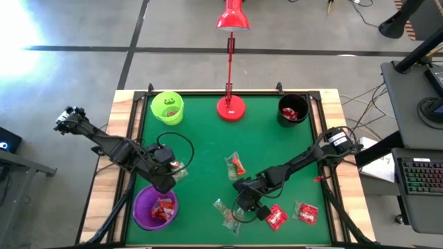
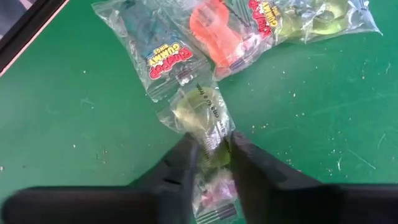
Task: Sort candy
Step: Put the transparent candy into the green bucket
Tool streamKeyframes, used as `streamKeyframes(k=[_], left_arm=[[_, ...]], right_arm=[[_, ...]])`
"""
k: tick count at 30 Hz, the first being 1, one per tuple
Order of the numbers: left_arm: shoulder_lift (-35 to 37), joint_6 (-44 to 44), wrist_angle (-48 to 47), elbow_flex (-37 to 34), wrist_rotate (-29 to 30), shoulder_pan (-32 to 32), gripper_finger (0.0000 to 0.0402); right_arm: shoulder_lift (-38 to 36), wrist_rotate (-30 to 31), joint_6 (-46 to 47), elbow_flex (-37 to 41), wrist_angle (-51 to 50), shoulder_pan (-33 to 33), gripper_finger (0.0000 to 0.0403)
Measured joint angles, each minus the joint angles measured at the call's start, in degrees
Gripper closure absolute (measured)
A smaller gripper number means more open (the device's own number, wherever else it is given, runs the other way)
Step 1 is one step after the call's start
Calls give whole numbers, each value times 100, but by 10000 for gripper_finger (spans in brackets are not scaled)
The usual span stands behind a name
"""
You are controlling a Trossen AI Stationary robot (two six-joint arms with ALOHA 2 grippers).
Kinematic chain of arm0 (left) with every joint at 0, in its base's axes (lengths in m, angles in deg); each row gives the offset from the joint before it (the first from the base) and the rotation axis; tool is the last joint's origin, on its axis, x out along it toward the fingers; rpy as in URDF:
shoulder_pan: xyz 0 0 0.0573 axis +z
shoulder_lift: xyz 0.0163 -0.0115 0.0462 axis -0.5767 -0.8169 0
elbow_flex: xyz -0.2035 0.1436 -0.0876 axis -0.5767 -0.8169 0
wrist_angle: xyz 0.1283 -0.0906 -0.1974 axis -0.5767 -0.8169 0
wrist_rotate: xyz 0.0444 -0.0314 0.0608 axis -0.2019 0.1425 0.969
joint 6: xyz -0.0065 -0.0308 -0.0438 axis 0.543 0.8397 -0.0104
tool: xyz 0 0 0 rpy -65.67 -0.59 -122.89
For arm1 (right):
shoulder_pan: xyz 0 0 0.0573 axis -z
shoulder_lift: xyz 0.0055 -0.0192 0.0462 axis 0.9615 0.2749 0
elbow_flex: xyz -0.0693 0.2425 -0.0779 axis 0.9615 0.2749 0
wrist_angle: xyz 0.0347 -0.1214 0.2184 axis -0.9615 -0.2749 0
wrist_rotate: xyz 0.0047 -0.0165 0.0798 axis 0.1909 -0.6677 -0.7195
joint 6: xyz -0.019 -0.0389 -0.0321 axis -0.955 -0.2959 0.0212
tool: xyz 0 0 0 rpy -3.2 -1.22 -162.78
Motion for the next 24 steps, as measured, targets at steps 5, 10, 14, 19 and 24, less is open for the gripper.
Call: streamKeyframes(k=[5,10,14,19,24], left_arm=[[0,0,-45,0,-12,-2,283],[0,0,-47,0,-15,-2,283],[0,0,-82,0,-15,-2,283],[0,141,-162,0,-8,-2,283],[0,211,-151,0,316,5,283]], right_arm=[[-104,40,65,12,-58,14,385],[-245,126,346,28,-141,144,385],[-400,292,563,33,-132,356,385],[-579,389,1140,33,-99,670,385],[-922,429,1825,26,168,1050,385]])
